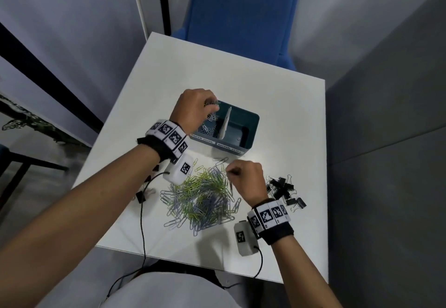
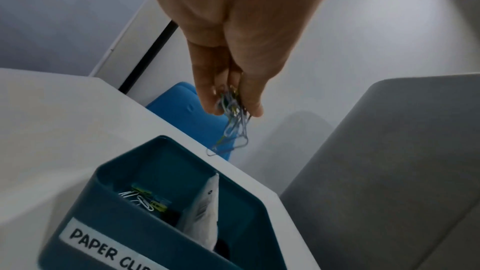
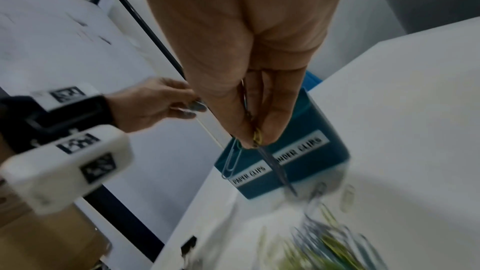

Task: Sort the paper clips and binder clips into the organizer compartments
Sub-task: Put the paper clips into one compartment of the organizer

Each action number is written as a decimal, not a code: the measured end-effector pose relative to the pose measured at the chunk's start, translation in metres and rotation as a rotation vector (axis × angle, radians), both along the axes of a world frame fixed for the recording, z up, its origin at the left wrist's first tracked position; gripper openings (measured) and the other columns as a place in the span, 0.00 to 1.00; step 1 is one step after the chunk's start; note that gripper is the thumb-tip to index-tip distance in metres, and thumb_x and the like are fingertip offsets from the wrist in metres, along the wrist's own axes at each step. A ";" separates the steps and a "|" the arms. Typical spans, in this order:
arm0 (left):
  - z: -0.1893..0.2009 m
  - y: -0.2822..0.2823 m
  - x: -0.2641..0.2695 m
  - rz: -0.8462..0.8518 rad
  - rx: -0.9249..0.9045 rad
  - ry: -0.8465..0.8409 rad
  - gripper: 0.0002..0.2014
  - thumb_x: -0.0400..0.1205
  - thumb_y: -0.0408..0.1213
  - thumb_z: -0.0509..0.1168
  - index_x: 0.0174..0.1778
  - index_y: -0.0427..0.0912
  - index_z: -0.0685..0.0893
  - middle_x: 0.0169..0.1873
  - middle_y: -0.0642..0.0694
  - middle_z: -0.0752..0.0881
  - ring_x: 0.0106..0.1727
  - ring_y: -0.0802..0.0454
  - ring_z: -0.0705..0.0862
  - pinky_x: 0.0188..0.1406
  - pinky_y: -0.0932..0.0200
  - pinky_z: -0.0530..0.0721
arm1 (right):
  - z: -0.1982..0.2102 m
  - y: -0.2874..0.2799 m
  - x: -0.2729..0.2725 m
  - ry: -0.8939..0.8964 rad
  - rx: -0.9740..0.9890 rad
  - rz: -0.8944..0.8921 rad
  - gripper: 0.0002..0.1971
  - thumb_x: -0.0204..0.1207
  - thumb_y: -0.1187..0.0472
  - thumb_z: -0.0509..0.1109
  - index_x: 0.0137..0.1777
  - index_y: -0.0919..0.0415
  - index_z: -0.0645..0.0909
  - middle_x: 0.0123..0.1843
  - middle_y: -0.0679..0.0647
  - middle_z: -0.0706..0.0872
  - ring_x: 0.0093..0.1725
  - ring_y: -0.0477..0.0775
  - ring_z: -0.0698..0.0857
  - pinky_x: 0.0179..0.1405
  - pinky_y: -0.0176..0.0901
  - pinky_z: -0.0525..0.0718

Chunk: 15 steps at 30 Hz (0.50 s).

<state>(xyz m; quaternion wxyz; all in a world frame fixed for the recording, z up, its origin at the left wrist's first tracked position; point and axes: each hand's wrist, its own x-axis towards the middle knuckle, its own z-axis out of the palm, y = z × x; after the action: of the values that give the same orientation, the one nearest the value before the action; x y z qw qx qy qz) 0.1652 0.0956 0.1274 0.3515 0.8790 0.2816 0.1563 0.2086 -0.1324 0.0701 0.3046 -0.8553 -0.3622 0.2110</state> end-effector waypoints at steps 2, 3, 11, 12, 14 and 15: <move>-0.006 0.005 0.004 -0.010 0.006 0.062 0.15 0.77 0.46 0.73 0.55 0.42 0.87 0.46 0.45 0.90 0.46 0.49 0.86 0.50 0.51 0.85 | 0.013 0.016 0.008 -0.012 0.033 -0.010 0.08 0.70 0.70 0.77 0.43 0.58 0.91 0.43 0.50 0.92 0.41 0.46 0.88 0.51 0.31 0.83; -0.009 0.006 0.002 0.000 0.024 0.080 0.16 0.78 0.47 0.72 0.56 0.42 0.87 0.48 0.44 0.90 0.47 0.48 0.86 0.49 0.50 0.85 | 0.019 0.026 0.014 -0.018 0.046 -0.018 0.08 0.70 0.70 0.77 0.43 0.57 0.91 0.42 0.51 0.92 0.41 0.46 0.88 0.51 0.32 0.84; -0.075 -0.034 -0.063 0.044 0.101 0.310 0.06 0.81 0.36 0.64 0.41 0.49 0.85 0.40 0.51 0.89 0.37 0.49 0.86 0.39 0.53 0.86 | 0.047 0.109 0.056 -0.062 0.066 -0.056 0.07 0.71 0.71 0.75 0.41 0.58 0.90 0.40 0.53 0.91 0.38 0.49 0.87 0.46 0.38 0.87; -0.085 -0.040 -0.072 0.023 0.085 0.361 0.05 0.82 0.37 0.64 0.45 0.48 0.86 0.44 0.50 0.89 0.40 0.50 0.86 0.41 0.54 0.86 | 0.049 0.114 0.059 -0.047 0.073 -0.058 0.06 0.70 0.70 0.75 0.42 0.59 0.90 0.40 0.54 0.91 0.40 0.51 0.88 0.47 0.42 0.88; -0.105 -0.050 -0.088 -0.007 0.059 0.470 0.09 0.82 0.40 0.65 0.56 0.45 0.85 0.53 0.46 0.87 0.48 0.48 0.86 0.46 0.52 0.86 | 0.049 0.119 0.061 -0.051 0.074 -0.053 0.05 0.70 0.67 0.77 0.46 0.60 0.88 0.42 0.55 0.91 0.43 0.54 0.88 0.49 0.45 0.87; -0.112 -0.055 -0.095 -0.021 0.056 0.531 0.13 0.82 0.43 0.65 0.61 0.44 0.82 0.57 0.45 0.85 0.53 0.46 0.85 0.48 0.51 0.85 | 0.046 0.117 0.060 -0.076 0.074 -0.053 0.06 0.71 0.66 0.77 0.47 0.59 0.88 0.42 0.55 0.91 0.43 0.54 0.88 0.48 0.45 0.87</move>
<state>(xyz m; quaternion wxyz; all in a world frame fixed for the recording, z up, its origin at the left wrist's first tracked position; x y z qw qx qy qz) 0.0703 0.0411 0.0155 0.2425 0.9016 0.3502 -0.0758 0.2686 -0.0153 0.1161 0.3275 -0.8601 -0.3583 0.1568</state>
